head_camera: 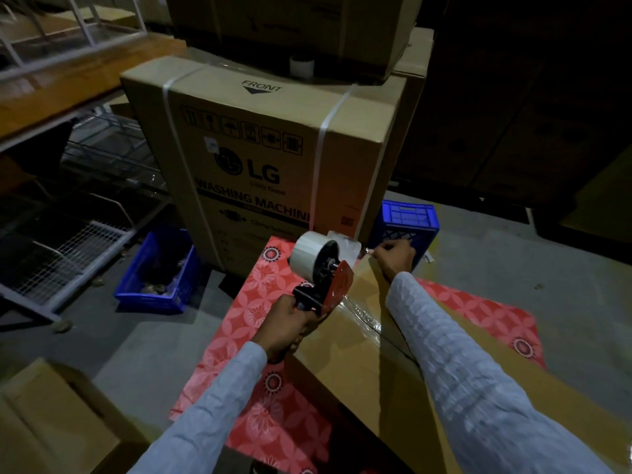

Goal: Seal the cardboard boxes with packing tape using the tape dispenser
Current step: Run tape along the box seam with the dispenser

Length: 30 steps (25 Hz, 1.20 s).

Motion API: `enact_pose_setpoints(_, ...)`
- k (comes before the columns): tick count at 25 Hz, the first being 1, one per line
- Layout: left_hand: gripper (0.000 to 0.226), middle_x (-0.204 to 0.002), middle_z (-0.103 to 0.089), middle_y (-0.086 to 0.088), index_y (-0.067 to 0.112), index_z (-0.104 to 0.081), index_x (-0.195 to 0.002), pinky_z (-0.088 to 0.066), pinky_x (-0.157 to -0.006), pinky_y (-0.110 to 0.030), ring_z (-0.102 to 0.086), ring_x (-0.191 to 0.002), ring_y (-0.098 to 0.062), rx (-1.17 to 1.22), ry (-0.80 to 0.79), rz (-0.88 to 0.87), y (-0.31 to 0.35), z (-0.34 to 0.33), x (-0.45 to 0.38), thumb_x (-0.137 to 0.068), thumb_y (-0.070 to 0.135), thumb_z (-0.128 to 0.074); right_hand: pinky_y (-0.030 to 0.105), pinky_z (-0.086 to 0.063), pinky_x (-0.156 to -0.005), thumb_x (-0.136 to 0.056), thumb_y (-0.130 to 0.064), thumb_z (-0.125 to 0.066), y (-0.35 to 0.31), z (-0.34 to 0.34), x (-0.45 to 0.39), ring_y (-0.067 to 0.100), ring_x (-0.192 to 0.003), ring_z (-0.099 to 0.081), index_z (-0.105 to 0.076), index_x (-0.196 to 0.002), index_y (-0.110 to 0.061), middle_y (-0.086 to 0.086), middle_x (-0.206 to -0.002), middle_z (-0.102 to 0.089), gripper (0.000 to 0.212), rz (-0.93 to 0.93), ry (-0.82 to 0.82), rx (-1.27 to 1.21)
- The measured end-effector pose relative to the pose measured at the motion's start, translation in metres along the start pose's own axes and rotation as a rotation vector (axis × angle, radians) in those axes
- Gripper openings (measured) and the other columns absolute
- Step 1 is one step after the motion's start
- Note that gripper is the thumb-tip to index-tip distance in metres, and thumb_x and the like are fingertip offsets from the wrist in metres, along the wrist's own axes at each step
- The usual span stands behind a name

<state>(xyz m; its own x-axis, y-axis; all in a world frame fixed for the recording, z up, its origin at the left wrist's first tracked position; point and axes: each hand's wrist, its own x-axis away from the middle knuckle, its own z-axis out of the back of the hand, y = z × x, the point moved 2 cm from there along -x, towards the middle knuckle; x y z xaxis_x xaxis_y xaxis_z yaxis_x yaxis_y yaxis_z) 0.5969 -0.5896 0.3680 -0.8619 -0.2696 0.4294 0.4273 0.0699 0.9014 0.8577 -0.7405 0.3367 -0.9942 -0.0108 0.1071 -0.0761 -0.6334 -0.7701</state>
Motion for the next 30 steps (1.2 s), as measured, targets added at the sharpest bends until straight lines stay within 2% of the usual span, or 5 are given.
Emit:
enact_pose_setpoints(7, 0.007, -0.061, -0.036, -0.013, 0.013, -0.057, -0.077, -0.020, -0.046, -0.026, -0.024, -0.044, -0.015, -0.031, 0.016, -0.025, 0.004, -0.003, 0.004, -0.082, 0.011, -0.062, 0.033, -0.051, -0.088, -0.080, -0.017, -0.080, 0.002, 0.009, 0.004, 0.033, -0.102, -0.064, -0.081, -0.090, -0.016, 0.011, -0.114, -0.071, 0.010, -0.158, -0.033, 0.028)
enact_pose_setpoints(11, 0.014, -0.058, -0.038, -0.011, 0.018, -0.052, -0.066, -0.024, -0.046, -0.027, -0.026, -0.043, -0.016, -0.084, 0.047, -0.037, 0.010, -0.005, 0.004, -0.076, 0.016, -0.062, 0.030, -0.049, -0.086, -0.091, -0.017, -0.074, -0.015, 0.015, 0.029, 0.028, -0.097, -0.071, -0.080, -0.100, -0.014, 0.010, -0.104, -0.077, 0.011, 0.088, 0.100, -0.014)
enact_pose_setpoints(15, 0.016, -0.055, -0.037, -0.008, 0.019, -0.048, -0.066, -0.023, -0.047, -0.028, -0.025, -0.042, -0.015, -0.065, 0.026, -0.037, 0.013, -0.003, 0.008, -0.069, 0.025, -0.062, 0.029, -0.048, -0.081, -0.094, -0.036, -0.070, -0.027, 0.013, 0.057, 0.023, -0.090, -0.070, -0.080, -0.104, -0.021, 0.000, -0.101, -0.077, 0.021, 0.203, 0.024, 0.080)
enact_pose_setpoints(22, 0.030, -0.053, -0.038, -0.009, 0.015, -0.049, -0.066, -0.027, -0.046, -0.027, -0.031, -0.040, -0.017, -0.101, -0.025, -0.024, 0.020, 0.004, 0.009, -0.059, 0.041, -0.063, 0.031, -0.049, -0.082, -0.086, -0.036, -0.074, -0.028, 0.006, 0.072, 0.023, -0.097, -0.070, -0.077, -0.096, -0.033, -0.006, -0.102, -0.077, 0.012, 0.025, 0.075, 0.062)
enact_pose_setpoints(30, 0.020, -0.050, -0.046, -0.004, 0.015, -0.053, -0.060, -0.029, -0.047, -0.026, -0.036, -0.043, -0.017, -0.219, -0.025, -0.098, 0.008, 0.015, 0.003, -0.073, 0.023, -0.066, 0.037, -0.049, -0.098, -0.087, -0.033, -0.069, -0.029, -0.002, 0.077, 0.038, -0.112, -0.065, -0.077, -0.112, -0.036, 0.009, -0.119, -0.074, 0.027, -0.105, 0.168, 0.098)
